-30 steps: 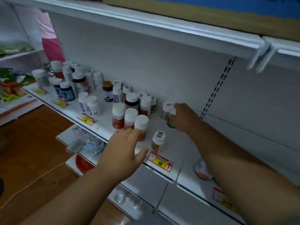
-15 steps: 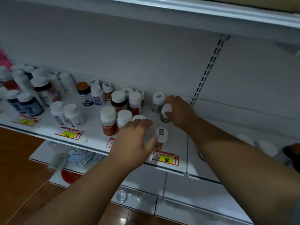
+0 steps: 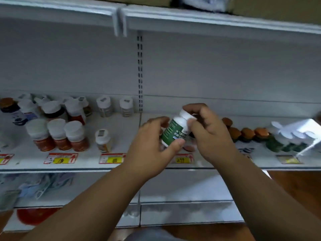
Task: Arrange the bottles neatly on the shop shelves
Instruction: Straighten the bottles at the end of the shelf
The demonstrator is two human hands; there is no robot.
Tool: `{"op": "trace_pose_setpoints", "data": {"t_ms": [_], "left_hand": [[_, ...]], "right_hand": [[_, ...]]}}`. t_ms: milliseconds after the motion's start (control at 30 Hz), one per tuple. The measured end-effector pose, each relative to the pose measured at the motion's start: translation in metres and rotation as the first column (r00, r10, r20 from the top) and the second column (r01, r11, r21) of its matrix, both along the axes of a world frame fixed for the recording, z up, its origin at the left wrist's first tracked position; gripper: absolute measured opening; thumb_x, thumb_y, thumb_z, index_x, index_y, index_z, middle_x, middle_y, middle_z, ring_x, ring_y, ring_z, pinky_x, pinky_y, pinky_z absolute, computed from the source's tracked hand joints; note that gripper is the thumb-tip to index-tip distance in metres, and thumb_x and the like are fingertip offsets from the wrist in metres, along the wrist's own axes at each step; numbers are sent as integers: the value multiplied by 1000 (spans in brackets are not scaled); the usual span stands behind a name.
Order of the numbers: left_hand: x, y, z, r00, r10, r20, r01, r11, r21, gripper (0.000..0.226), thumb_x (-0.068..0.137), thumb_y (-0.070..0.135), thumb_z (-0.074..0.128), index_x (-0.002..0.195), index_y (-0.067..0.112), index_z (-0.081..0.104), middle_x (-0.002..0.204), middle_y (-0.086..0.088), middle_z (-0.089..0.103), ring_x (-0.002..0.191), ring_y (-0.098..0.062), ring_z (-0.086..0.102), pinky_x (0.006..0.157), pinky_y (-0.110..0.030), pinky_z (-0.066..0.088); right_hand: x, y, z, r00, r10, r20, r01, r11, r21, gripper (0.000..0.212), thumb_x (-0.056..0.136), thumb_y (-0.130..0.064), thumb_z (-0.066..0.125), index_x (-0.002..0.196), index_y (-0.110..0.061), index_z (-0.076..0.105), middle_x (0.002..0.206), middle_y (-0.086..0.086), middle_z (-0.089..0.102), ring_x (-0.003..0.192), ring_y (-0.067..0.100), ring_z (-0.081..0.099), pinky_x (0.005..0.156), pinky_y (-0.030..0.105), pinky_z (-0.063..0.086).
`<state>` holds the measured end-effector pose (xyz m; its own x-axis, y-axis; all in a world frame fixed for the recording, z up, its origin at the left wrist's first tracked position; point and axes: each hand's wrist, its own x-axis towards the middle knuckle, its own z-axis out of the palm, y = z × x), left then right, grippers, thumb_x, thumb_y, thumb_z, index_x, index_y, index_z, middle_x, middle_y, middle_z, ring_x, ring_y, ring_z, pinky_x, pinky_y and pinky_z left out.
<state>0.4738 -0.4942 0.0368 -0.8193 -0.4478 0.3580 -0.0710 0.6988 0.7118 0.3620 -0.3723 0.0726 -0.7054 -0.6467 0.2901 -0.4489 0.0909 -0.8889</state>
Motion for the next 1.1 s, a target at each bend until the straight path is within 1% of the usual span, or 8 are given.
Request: {"op": "trace_pose_setpoints", "data": {"t_ms": [100,300,534,634,800,934,1034,1100], "left_hand": [[-42,69,-3,994,-96,-57,101,991,91,60,78,62,52,124,24,53,112,10,59,100,-8,58,85,-39,50],[-116,183,-14,974,-227,19,225,972,67,68,77,69,47,132,29,48,118,15,57,104,-2,53,87,-33,49],[-186,214,-13,938,-337,79,332,941,70,66,79,65,53,135,29,44,120,15,53,103,1,50,84,-15,42],[-225,228,-5,933,-357,51,353,933,64,60,84,55,60,134,27,45,117,13,55,101,-3,52,87,-27,48],[-275,261,-4,938,-346,28,345,938,23,58,85,47,65,135,25,45,126,6,51,110,-9,49,93,-30,46],[-314,276,-17,961,-270,63,272,962,-18,59,85,45,68,135,25,44,127,5,48,113,-10,46,93,-24,40],[-336,286,-30,985,-137,103,143,988,-59,66,83,48,68,138,24,39,133,4,43,117,-9,39,92,-20,32],[-349,292,-39,975,-29,220,56,991,-118,79,82,56,65,145,25,28,145,3,32,131,-13,29,102,-23,27]], "right_hand": [[-26,76,-1,998,-55,-10,55,998,8,17,92,-17,56,100,-31,63,94,-10,66,81,1,62,69,19,50],[-81,209,-6,983,-175,-47,179,981,81,12,89,-21,62,96,-31,61,93,-15,66,86,5,64,73,21,54],[-142,258,-5,926,-377,-23,377,925,44,12,88,-22,65,95,-30,60,91,-19,65,84,3,64,75,25,55],[-165,275,6,894,-448,-7,448,894,24,15,89,-19,65,102,-24,60,94,-13,65,86,1,65,71,20,57],[-224,300,22,848,-505,-159,517,855,37,17,88,-17,66,103,-20,59,92,-16,61,78,-11,59,62,5,45],[-295,302,9,868,-444,-223,479,867,137,19,84,-23,69,97,-25,55,96,-13,63,84,-2,63,61,16,51],[-347,292,-8,903,-314,-293,395,874,282,19,81,-25,69,93,-22,55,98,-6,61,83,6,61,62,16,46],[-376,285,-23,915,-177,-361,313,879,361,18,79,-24,69,87,-21,54,95,-5,59,84,14,58,66,24,45]]}}
